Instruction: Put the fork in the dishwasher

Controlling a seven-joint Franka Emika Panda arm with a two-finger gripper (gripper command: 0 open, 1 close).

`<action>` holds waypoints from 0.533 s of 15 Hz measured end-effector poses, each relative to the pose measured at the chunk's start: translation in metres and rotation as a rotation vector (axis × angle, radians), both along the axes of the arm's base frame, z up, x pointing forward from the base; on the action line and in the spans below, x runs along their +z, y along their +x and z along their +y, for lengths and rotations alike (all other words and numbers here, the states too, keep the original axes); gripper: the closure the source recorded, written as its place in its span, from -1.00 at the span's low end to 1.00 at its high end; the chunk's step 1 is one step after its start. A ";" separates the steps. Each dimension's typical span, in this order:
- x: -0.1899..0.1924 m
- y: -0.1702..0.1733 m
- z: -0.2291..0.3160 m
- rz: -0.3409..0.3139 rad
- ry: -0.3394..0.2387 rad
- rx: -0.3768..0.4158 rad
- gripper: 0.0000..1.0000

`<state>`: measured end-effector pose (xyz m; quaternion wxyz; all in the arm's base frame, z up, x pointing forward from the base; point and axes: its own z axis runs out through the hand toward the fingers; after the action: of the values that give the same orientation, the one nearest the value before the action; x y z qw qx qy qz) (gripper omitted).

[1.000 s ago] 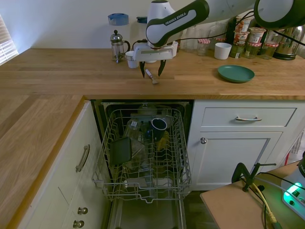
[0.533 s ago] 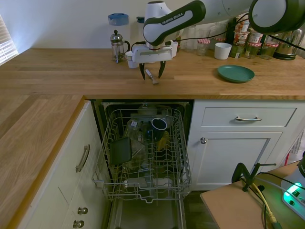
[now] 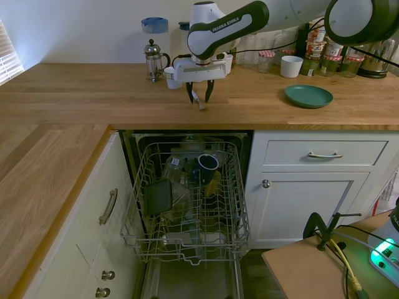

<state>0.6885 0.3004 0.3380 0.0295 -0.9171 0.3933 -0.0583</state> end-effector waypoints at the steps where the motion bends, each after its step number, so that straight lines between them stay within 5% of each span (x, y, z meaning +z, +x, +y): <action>1: 0.000 0.001 0.000 -0.002 0.001 -0.001 1.00; 8: -0.001 0.005 -0.005 -0.003 0.006 -0.011 1.00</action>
<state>0.6937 0.2956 0.3375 0.0324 -0.9148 0.3984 -0.0585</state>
